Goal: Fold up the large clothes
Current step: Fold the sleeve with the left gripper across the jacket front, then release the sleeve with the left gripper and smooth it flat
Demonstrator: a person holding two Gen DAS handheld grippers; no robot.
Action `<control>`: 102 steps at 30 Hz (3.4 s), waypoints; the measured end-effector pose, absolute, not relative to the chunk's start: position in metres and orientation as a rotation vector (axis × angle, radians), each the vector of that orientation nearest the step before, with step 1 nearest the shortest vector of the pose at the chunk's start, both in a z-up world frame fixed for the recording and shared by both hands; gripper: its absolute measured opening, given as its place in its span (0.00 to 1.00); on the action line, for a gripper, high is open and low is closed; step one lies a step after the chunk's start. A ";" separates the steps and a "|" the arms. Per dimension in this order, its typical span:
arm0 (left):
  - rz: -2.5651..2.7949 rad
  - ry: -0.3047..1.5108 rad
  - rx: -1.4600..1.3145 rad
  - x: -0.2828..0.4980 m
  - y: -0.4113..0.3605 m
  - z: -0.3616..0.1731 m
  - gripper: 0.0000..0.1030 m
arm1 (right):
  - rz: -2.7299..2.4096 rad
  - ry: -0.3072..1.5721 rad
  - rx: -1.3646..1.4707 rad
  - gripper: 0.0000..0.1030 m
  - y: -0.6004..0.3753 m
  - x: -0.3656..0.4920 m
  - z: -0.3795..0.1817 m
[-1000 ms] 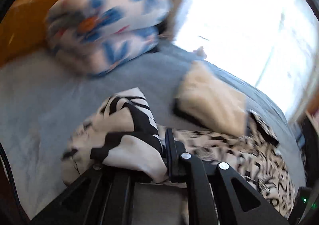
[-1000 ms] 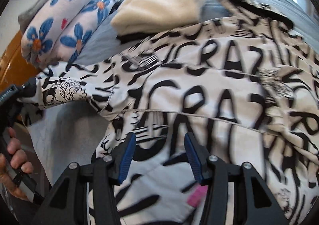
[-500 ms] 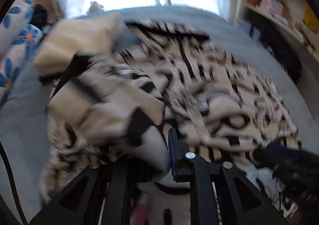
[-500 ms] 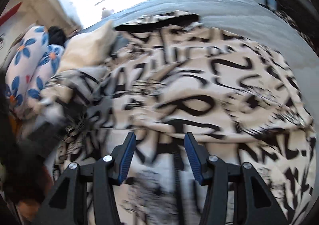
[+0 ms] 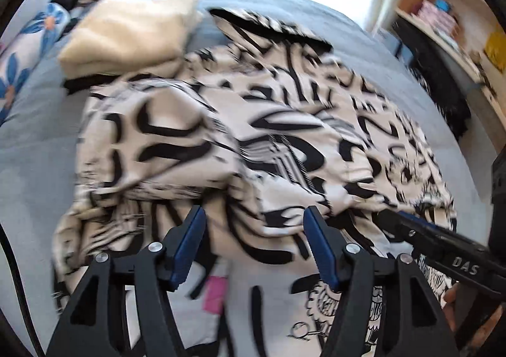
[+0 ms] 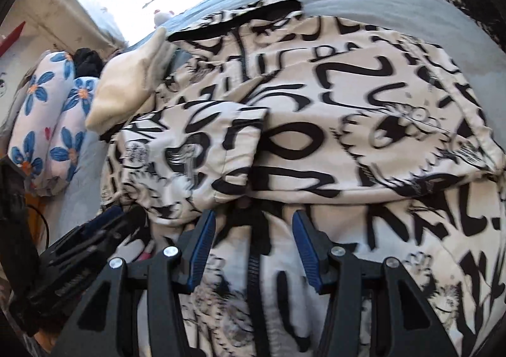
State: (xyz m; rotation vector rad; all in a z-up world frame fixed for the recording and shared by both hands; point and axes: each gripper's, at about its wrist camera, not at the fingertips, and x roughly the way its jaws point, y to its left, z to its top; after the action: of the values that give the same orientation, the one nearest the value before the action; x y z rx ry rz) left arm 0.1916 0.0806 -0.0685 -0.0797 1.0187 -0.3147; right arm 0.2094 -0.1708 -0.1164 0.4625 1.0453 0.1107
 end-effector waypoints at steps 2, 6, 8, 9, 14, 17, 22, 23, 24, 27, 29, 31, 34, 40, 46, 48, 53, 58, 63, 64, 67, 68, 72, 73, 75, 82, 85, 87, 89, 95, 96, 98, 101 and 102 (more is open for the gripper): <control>-0.288 1.005 -0.110 0.192 0.099 -0.061 0.61 | 0.133 1.043 0.453 0.49 -0.166 0.214 -0.115; -0.221 1.005 -0.166 0.192 0.136 -0.060 0.62 | 0.145 1.055 0.469 0.49 -0.167 0.224 -0.116; -0.209 1.025 -0.199 0.195 0.151 -0.067 0.62 | 0.140 1.065 0.483 0.49 -0.171 0.230 -0.118; -0.207 1.040 -0.221 0.197 0.156 -0.073 0.62 | 0.134 1.071 0.489 0.49 -0.174 0.236 -0.120; -0.203 1.100 -0.374 0.207 0.185 -0.105 0.62 | 0.156 1.124 0.547 0.49 -0.181 0.264 -0.137; -0.169 1.114 -0.414 0.216 0.196 -0.119 0.62 | 0.189 1.148 0.560 0.49 -0.174 0.280 -0.148; -0.112 1.144 -0.434 0.228 0.212 -0.136 0.61 | 0.227 1.133 0.402 0.14 -0.153 0.298 -0.134; -0.110 1.141 -0.434 0.228 0.214 -0.137 0.61 | 0.233 1.072 0.367 0.13 -0.154 0.298 -0.117; -0.108 1.138 -0.431 0.228 0.215 -0.136 0.61 | 0.227 1.009 0.334 0.13 -0.158 0.297 -0.100; -0.087 1.128 -0.404 0.229 0.218 -0.138 0.61 | 0.178 0.881 0.304 0.12 -0.182 0.293 -0.061; -0.083 1.130 -0.401 0.229 0.219 -0.140 0.61 | 0.131 0.873 0.302 0.12 -0.199 0.296 -0.059; -0.102 1.138 -0.411 0.229 0.219 -0.144 0.61 | 0.098 0.945 0.316 0.12 -0.215 0.305 -0.080; -0.102 1.146 -0.378 0.230 0.217 -0.147 0.61 | 0.017 1.079 0.274 0.13 -0.225 0.319 -0.135; -0.198 1.152 -0.411 0.223 0.215 -0.124 0.61 | -0.032 1.091 0.449 0.29 -0.250 0.299 -0.156; -0.209 1.016 -0.480 0.223 0.235 -0.072 0.61 | 0.006 1.003 0.382 0.30 -0.232 0.278 -0.118; -0.155 0.986 -0.487 0.231 0.241 -0.064 0.61 | 0.048 1.002 0.379 0.30 -0.218 0.279 -0.111; -0.097 1.026 -0.469 0.257 0.226 -0.078 0.61 | 0.194 1.040 0.344 0.30 -0.156 0.294 -0.105; -0.134 1.114 -0.387 0.269 0.186 -0.110 0.61 | 0.320 1.078 0.242 0.30 -0.099 0.296 -0.120; -0.055 1.152 -0.197 0.270 0.169 -0.138 0.61 | 0.186 1.107 0.129 0.30 -0.122 0.294 -0.148; -0.069 1.153 -0.180 0.270 0.168 -0.139 0.61 | 0.140 1.107 0.122 0.29 -0.137 0.294 -0.151; -0.101 1.152 -0.147 0.267 0.166 -0.135 0.61 | 0.107 1.120 0.171 0.29 -0.174 0.291 -0.153; -0.104 1.155 -0.143 0.267 0.166 -0.132 0.61 | 0.126 1.127 0.206 0.29 -0.180 0.291 -0.152; -0.135 1.132 -0.165 0.266 0.166 -0.110 0.61 | 0.142 1.150 0.279 0.30 -0.190 0.294 -0.139; -0.151 1.113 -0.175 0.267 0.166 -0.102 0.62 | 0.144 1.142 0.271 0.30 -0.186 0.296 -0.134; -0.152 1.077 -0.176 0.275 0.165 -0.088 0.62 | 0.170 1.121 0.270 0.30 -0.178 0.305 -0.126; -0.117 1.060 -0.168 0.331 0.153 -0.086 0.62 | 0.266 1.070 0.341 0.30 -0.128 0.359 -0.115; -0.108 1.088 -0.198 0.356 0.148 -0.105 0.62 | 0.295 1.081 0.378 0.30 -0.114 0.385 -0.128; -0.093 1.106 -0.213 0.369 0.149 -0.120 0.62 | 0.273 1.103 0.374 0.30 -0.112 0.402 -0.144; -0.062 1.122 -0.206 0.384 0.155 -0.138 0.62 | 0.236 1.107 0.350 0.27 -0.120 0.413 -0.158; -0.040 1.094 -0.169 0.398 0.179 -0.152 0.62 | 0.113 1.072 0.336 0.18 -0.179 0.414 -0.169; -0.047 1.092 -0.162 0.398 0.181 -0.153 0.62 | 0.125 1.071 0.349 0.18 -0.187 0.411 -0.169; -0.049 1.088 -0.142 0.397 0.181 -0.153 0.62 | 0.121 1.079 0.363 0.18 -0.195 0.407 -0.169; -0.031 1.090 -0.117 0.394 0.180 -0.150 0.62 | 0.099 1.087 0.377 0.21 -0.201 0.401 -0.164; -0.028 1.093 -0.117 0.393 0.179 -0.149 0.62 | 0.092 1.092 0.383 0.21 -0.202 0.398 -0.161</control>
State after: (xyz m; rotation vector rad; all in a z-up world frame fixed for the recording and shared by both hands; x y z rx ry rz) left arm 0.3934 0.1791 -0.1490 -0.1171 1.0933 -0.0276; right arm 0.3983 -0.2015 -0.1614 0.3832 1.0915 0.0917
